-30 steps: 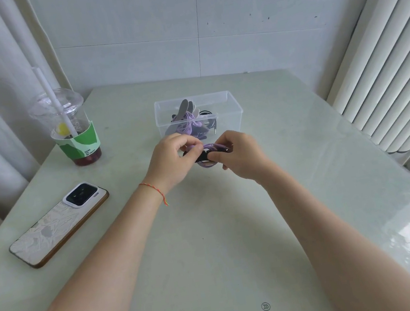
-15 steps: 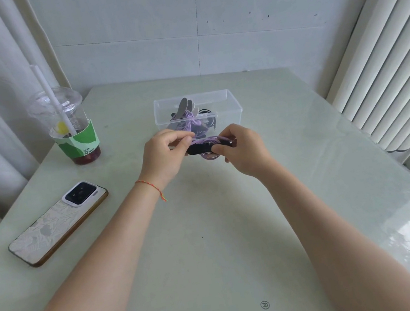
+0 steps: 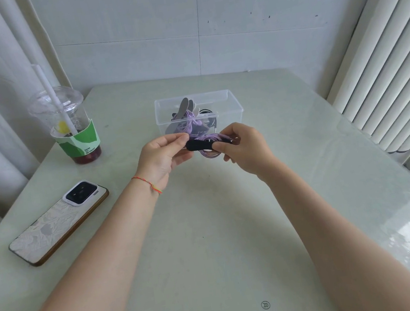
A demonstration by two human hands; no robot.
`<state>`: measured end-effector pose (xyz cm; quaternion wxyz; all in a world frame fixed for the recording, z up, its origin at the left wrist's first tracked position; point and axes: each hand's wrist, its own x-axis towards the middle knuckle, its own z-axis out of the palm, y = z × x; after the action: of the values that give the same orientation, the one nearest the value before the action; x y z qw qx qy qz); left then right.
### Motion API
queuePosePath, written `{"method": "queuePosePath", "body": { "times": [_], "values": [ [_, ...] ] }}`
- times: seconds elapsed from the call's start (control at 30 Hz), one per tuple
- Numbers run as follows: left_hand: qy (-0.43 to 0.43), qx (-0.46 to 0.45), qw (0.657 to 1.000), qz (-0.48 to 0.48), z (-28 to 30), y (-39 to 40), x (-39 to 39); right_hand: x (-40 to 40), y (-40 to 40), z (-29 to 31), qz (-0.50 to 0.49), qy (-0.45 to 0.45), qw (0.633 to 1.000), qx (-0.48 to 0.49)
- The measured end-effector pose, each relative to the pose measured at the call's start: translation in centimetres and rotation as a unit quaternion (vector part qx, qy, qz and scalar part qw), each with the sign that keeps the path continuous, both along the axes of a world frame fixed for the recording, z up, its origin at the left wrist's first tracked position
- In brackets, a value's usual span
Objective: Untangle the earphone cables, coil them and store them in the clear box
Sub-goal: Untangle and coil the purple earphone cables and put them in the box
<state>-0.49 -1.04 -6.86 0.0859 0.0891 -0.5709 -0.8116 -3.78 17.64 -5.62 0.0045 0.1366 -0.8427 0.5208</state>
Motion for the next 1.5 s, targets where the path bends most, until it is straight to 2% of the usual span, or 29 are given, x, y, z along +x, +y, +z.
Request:
{"method": "queuePosePath", "body": {
  "times": [0.13,0.27,0.47,0.77,0.87,0.93,1.17,1.33,1.4,1.5],
  "values": [
    [0.030,0.027,0.999,-0.027,-0.1,0.2,-0.1,0.2,0.0,0.1,-0.012,-0.032,0.999,-0.039],
    [0.017,0.048,0.999,-0.014,0.0,0.5,0.0,0.1,-0.1,0.1,-0.022,-0.040,0.997,-0.064],
    [-0.029,-0.084,0.994,-0.064,0.2,0.8,0.7,0.3,-0.1,0.4,-0.010,-0.041,0.996,-0.083],
    [-0.039,-0.132,0.983,-0.125,0.9,0.4,0.7,-0.1,0.5,0.3,0.009,-0.024,0.999,-0.041],
    [-0.027,-0.179,0.974,-0.138,0.5,0.5,0.7,-0.2,0.6,0.3,0.023,-0.017,0.999,-0.036],
    [-0.032,-0.181,0.974,-0.132,0.1,0.6,0.5,-0.3,0.6,0.3,0.023,-0.012,0.998,-0.049],
    [-0.015,-0.079,0.995,-0.052,-0.2,1.5,0.0,-0.2,-0.2,0.3,-0.030,0.006,0.991,-0.133],
    [0.011,-0.053,0.999,0.005,0.3,1.9,-0.5,-0.1,-0.6,1.3,-0.028,-0.062,0.977,-0.204],
    [0.023,-0.083,0.996,0.013,1.1,1.4,-0.9,-0.7,-0.3,2.6,0.031,-0.100,0.977,-0.186],
    [0.036,-0.155,0.987,0.005,2.6,0.4,-1.5,-1.8,0.2,4.4,0.085,-0.098,0.989,-0.072]
  ]
}}
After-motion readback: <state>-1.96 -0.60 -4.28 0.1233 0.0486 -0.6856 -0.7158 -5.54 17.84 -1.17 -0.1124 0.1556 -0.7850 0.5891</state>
